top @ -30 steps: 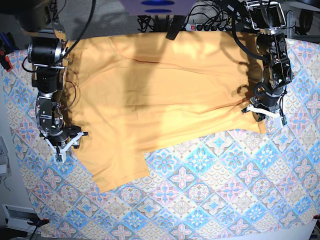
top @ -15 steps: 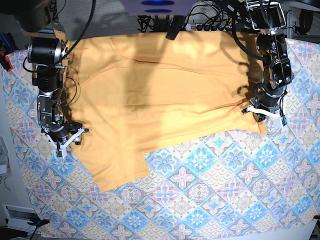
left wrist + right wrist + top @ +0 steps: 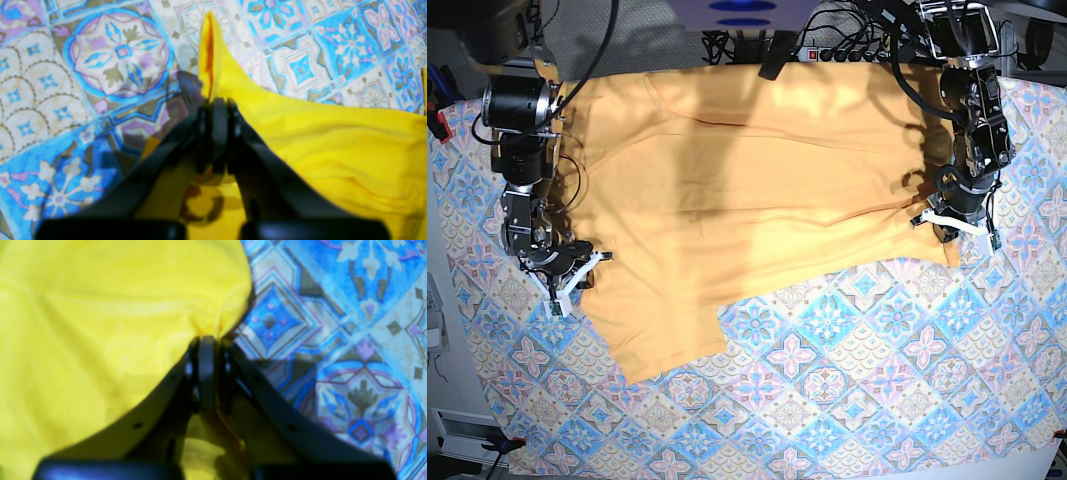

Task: Fold the T-shirt properly
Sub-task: 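Lift the side edges and fold them toward the collar with both grippers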

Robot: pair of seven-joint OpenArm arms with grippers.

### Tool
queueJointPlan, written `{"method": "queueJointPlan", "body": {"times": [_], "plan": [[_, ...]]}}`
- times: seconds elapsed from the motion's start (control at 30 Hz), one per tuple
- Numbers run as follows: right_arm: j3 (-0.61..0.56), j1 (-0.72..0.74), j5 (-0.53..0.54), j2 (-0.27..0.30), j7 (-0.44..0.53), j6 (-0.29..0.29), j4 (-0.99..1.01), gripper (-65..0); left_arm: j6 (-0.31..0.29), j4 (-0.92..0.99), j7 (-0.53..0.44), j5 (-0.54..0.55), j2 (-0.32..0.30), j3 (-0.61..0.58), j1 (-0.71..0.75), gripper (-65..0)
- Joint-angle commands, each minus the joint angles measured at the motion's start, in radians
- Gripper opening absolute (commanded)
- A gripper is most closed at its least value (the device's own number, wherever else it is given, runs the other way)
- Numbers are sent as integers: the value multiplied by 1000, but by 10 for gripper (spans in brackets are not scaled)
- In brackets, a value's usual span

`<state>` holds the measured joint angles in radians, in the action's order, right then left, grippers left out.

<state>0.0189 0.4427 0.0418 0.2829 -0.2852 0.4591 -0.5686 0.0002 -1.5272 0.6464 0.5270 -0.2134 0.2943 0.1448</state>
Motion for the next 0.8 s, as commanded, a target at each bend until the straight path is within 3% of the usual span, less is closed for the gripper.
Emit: {"method": "queueJointPlan", "body": {"times": [0.0,0.23,0.37,0.77], "plan": [[6,21,8,16,17,5,-44,-648,-4,-22,-18,3,-13,6,-11,-650],[125,-78,8,26,7,5,-267,-648,-4,-57,-18,3,-13,6,19,-650],[131,-117,8,26,-46,5,-325,-648,-4,-103,-18,3,-13,6,48,-650],[135,-345,8,29,-56,5,-594,-648,-4,-253,-20,3,-14,6,184,-650]]}}
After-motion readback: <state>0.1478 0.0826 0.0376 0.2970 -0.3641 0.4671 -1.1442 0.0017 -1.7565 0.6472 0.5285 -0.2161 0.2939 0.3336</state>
